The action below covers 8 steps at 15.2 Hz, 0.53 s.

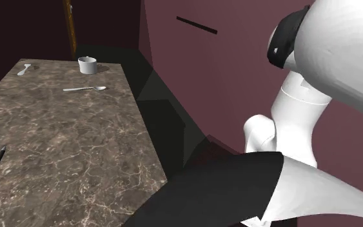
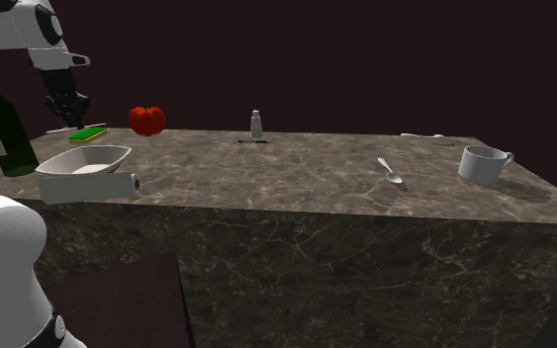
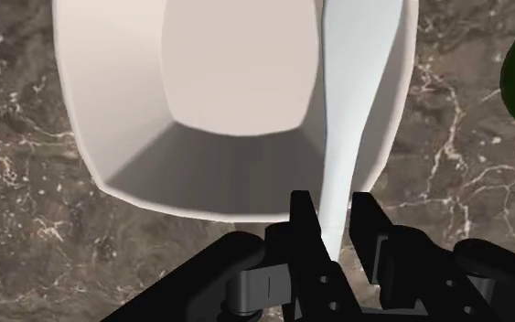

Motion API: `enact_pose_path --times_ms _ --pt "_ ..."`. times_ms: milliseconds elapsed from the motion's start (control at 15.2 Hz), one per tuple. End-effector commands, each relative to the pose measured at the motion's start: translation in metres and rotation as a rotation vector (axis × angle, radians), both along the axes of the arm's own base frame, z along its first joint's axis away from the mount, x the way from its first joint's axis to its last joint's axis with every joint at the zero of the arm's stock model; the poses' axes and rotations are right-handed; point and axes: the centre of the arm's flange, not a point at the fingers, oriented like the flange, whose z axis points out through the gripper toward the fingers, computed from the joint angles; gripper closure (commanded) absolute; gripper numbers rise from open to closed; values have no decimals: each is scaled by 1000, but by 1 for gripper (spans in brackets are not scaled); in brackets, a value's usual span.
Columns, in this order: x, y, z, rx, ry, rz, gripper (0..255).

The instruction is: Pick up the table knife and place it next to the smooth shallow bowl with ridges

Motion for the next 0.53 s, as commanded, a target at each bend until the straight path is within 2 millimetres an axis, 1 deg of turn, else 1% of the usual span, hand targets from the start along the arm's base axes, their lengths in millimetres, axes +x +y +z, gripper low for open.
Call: enact_pose_path --times_ms 0,462 --pt "-20 13 -1 0 0 -2 255" --pt "-95 65 -1 0 0 -2 255"
